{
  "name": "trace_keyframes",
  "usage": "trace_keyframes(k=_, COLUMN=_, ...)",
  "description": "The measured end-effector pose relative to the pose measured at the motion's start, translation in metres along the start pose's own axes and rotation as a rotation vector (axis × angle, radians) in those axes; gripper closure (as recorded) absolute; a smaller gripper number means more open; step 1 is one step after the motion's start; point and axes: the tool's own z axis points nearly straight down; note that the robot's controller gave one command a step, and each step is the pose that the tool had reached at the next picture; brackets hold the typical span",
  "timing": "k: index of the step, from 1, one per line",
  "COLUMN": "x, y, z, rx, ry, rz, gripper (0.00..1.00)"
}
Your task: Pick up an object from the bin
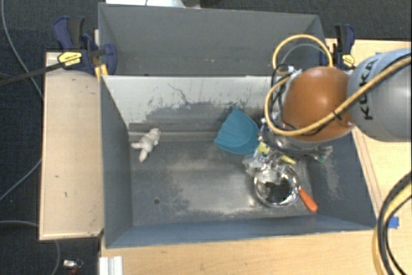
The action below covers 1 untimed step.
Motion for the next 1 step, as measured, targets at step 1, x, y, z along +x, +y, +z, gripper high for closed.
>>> trace_keyframes(k=1, x=0.0168, y=0.0058, z=-0.0033, rx=0.000, ry=-0.001, rz=-0.022, gripper=1.00)
